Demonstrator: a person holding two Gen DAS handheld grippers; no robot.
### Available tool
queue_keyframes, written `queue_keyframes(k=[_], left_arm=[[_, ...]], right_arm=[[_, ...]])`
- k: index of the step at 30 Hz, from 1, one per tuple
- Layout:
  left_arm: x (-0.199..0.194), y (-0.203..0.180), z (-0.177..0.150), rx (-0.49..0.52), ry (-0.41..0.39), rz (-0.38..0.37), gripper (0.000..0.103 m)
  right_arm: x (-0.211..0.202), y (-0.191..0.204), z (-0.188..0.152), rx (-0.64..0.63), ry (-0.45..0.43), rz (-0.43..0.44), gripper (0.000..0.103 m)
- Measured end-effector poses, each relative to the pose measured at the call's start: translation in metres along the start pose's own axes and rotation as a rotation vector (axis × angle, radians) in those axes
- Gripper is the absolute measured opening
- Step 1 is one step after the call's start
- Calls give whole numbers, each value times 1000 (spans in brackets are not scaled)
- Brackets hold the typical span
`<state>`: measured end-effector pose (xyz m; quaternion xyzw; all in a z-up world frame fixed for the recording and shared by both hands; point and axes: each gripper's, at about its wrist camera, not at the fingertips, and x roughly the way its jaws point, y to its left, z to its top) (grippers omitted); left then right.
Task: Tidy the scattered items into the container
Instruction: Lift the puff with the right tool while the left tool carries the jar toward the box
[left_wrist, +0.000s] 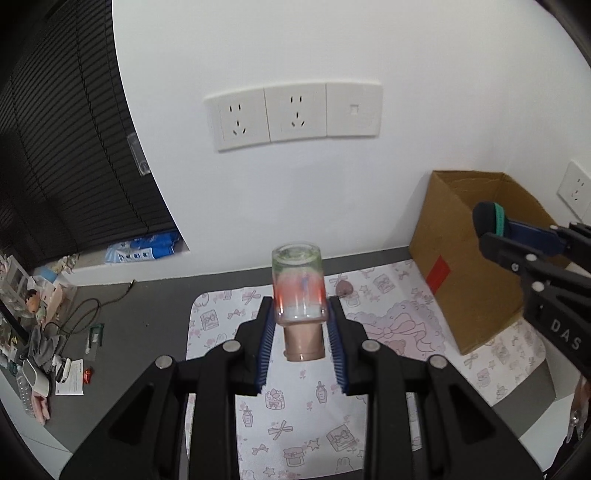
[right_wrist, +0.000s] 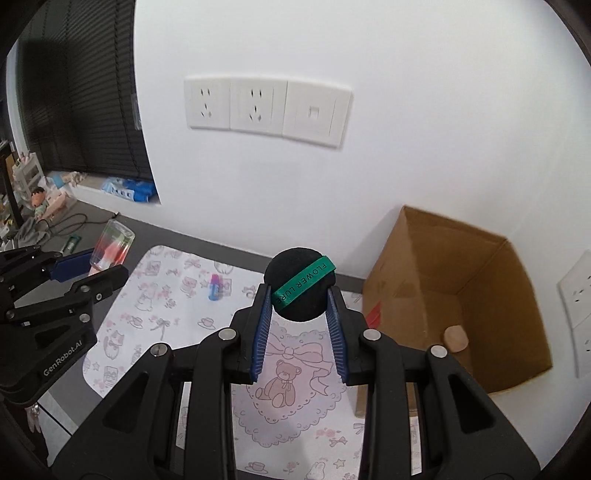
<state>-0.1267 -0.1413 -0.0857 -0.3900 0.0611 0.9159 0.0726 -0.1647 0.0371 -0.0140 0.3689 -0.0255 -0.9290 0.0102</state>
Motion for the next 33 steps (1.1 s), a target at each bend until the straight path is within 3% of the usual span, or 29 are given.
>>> queue_keyframes(k=[21, 33], left_arm=[[-23, -24, 7, 45, -47, -42, 28], [-11, -109, 29, 46, -52, -59, 28]], right_arm=[[-46, -12, -12, 64, -42, -77, 31], [-50, -88, -23, 74, -42, -120, 31]])
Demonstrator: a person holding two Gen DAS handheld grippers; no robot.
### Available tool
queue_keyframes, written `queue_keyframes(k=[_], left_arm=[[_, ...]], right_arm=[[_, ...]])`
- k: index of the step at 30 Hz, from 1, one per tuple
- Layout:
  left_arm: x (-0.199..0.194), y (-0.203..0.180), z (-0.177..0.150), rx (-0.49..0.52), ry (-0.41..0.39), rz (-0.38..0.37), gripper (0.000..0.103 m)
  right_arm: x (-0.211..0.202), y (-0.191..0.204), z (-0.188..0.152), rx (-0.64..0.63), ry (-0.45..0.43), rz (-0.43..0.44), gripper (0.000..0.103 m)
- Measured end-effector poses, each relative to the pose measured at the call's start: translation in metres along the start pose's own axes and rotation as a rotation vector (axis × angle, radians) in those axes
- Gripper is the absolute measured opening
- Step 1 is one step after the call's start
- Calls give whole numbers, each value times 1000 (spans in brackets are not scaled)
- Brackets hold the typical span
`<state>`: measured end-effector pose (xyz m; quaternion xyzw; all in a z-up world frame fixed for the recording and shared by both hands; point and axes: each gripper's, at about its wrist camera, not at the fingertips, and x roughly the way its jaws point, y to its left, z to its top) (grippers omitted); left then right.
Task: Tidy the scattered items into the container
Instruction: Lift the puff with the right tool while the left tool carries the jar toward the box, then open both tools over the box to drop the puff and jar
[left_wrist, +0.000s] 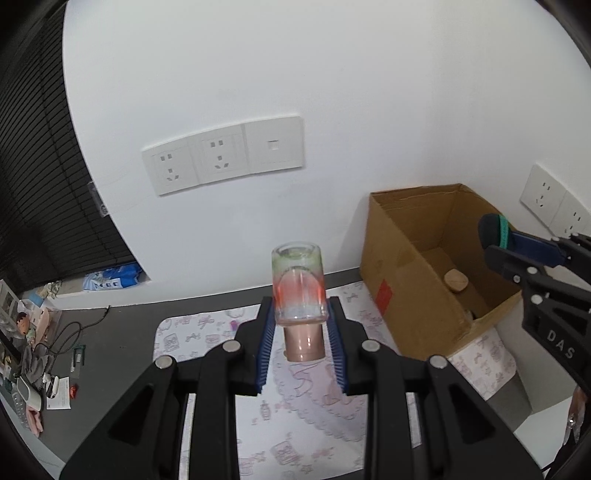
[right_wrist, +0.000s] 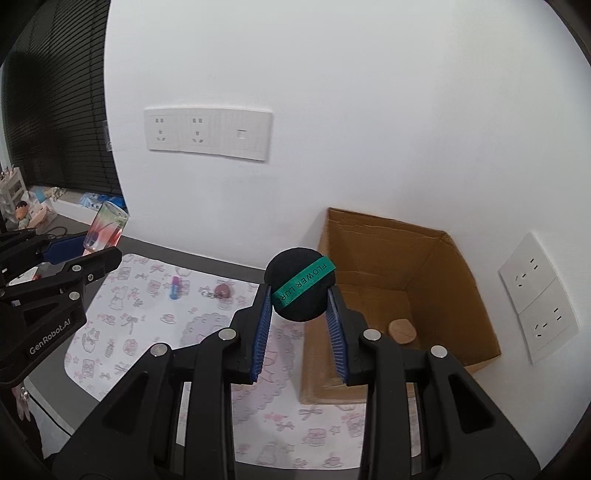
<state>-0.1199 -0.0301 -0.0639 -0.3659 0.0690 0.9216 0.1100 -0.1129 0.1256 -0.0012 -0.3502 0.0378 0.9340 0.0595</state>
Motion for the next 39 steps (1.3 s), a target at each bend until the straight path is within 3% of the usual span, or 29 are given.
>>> queue_keyframes(k=[16, 24, 39], left_arm=[[40, -124, 31, 50, 42, -58, 28], [61, -148, 46, 96, 59, -87, 28], [116, -176, 56, 148, 152, -147, 28]], right_arm=[[23, -133, -23, 63, 25, -53, 31], [35, -171, -32, 120, 47, -77, 31], [73, -201, -39, 191, 110, -102, 31]])
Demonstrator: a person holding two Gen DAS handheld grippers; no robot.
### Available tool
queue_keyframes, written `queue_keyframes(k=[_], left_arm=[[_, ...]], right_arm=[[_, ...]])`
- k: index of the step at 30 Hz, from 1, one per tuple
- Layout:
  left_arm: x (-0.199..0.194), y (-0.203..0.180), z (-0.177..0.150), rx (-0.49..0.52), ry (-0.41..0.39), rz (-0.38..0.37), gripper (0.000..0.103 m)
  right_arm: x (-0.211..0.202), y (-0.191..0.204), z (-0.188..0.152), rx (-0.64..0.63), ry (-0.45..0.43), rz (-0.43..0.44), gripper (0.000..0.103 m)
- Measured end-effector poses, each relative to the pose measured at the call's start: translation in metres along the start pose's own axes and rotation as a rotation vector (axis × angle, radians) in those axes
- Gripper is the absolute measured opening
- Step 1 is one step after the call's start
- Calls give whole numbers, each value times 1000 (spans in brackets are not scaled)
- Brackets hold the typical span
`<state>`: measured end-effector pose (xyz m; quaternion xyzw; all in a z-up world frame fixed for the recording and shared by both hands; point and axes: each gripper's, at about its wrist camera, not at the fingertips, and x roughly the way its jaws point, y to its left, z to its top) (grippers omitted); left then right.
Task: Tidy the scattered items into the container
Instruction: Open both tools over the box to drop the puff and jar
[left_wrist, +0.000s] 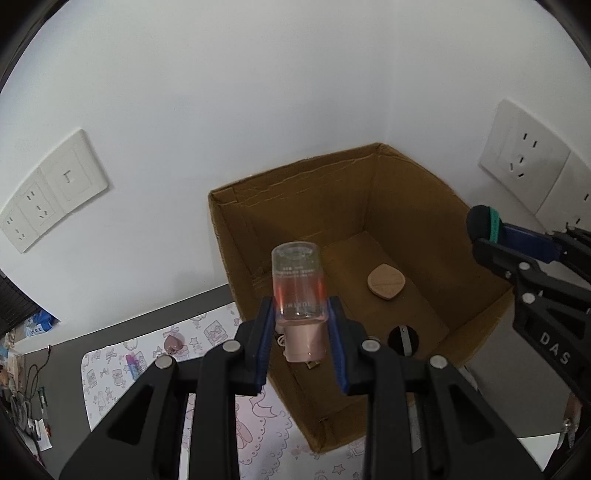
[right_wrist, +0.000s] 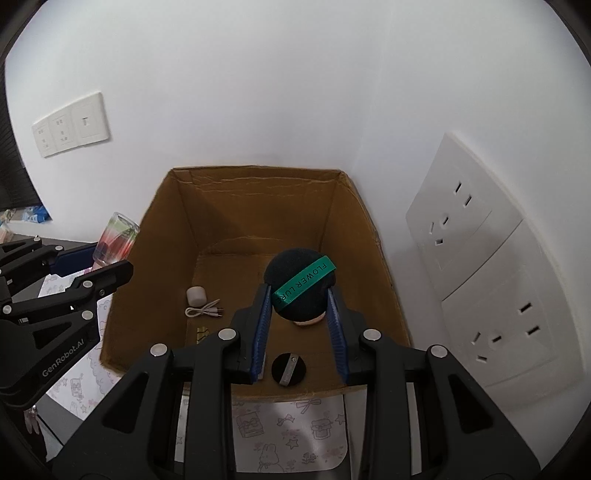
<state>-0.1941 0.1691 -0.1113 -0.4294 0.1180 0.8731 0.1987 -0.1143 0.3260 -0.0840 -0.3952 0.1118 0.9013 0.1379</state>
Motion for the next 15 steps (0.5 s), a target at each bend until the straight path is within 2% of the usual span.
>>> queue_keyframes(k=[3, 4, 5, 6, 7, 8, 9, 11, 15], left_arm=[[10, -1, 4, 6, 17, 25, 34], [12, -2, 5, 16, 22, 49, 51], [14, -3, 6, 26, 29, 73, 75], [16, -3, 7, 33, 32, 85, 84], [17, -2, 8, 39, 37, 98, 88], [18, -1, 8, 46, 43, 111, 88], [20, 0, 7, 51, 54, 121, 88], [24, 1, 6, 58, 71, 125, 89], [27, 0, 3, 72, 77, 118, 89]], right_arm=[[11, -4, 0, 15, 24, 3, 32], [14, -5, 0, 23, 33, 5, 33], [17, -6, 0, 33, 41, 7, 35], [19, -8, 0, 46, 50, 13, 44], [21, -9, 0, 55, 66, 20, 54], [23, -10, 0, 68, 82, 31, 83], [24, -11, 0, 77, 87, 32, 99], [23, -11, 0, 77, 94, 31, 102], [26, -5, 1, 70, 131, 15, 103]])
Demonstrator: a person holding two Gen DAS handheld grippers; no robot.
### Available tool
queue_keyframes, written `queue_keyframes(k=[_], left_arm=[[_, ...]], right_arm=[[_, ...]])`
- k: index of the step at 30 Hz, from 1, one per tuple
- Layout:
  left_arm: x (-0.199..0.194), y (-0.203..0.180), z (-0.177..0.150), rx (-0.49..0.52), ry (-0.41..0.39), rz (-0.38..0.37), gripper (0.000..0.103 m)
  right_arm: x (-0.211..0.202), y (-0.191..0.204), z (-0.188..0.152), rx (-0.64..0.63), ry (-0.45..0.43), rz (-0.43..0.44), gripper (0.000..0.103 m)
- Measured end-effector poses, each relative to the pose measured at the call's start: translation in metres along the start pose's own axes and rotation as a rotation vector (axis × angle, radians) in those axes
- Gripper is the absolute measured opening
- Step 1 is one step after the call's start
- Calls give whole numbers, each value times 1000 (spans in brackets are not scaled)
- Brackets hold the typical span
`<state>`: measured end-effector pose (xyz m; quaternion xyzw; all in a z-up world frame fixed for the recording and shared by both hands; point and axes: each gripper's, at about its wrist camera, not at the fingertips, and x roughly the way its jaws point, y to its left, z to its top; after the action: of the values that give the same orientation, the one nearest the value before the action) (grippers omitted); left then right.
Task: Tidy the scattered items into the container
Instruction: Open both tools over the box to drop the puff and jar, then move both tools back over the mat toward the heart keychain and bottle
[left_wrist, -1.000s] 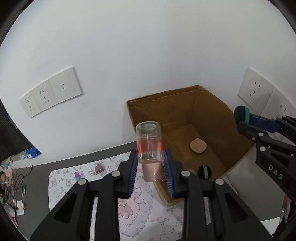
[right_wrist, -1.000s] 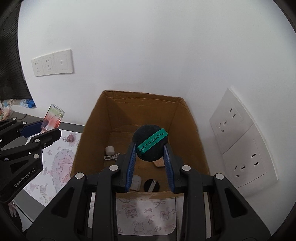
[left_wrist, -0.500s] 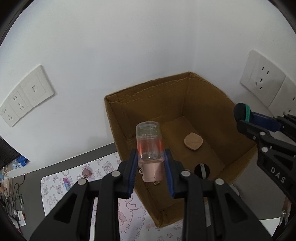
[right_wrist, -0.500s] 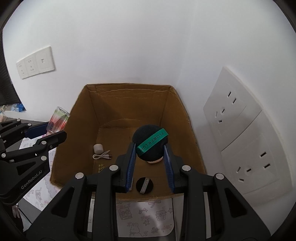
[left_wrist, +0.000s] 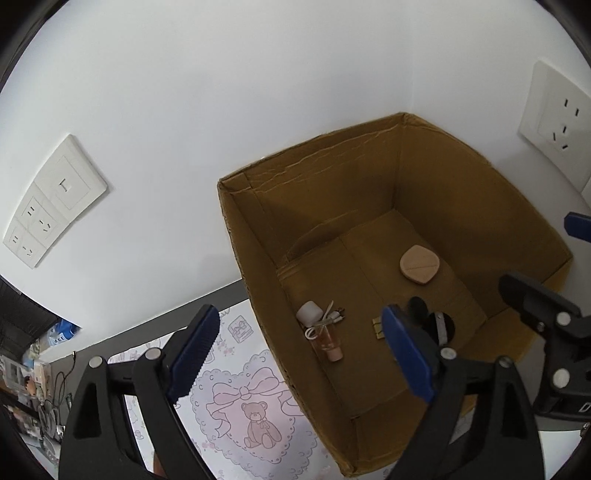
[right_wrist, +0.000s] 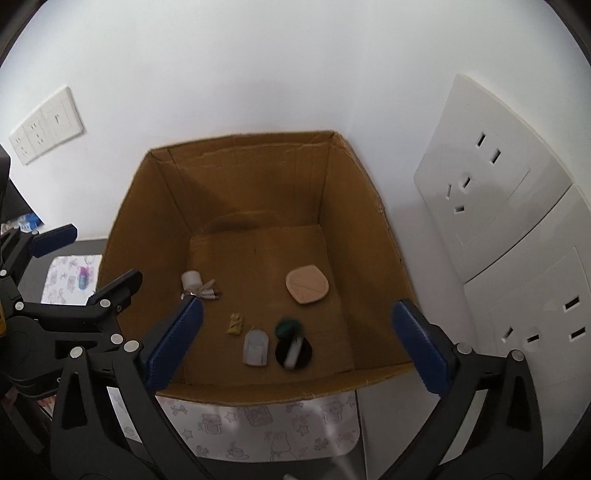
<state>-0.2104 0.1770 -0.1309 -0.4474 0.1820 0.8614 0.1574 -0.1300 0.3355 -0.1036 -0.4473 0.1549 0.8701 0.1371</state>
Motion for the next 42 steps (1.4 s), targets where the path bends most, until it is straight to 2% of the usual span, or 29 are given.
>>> queue_keyframes(k=[19, 26, 34, 42], left_arm=[[-20, 5, -7, -34, -15, 19, 89], [-31, 17, -14, -86, -12, 13, 89], [-45, 47, -39, -171, -4, 70, 89], [-57, 106, -87, -283, 20, 155, 89]], right_arm=[[-8, 5, 2, 11, -15, 11, 103], [-18, 8, -1, 9, -35, 21, 103], [-32, 28, -1, -17, -72, 74, 103], [-40, 81, -2, -94, -101, 150, 103]])
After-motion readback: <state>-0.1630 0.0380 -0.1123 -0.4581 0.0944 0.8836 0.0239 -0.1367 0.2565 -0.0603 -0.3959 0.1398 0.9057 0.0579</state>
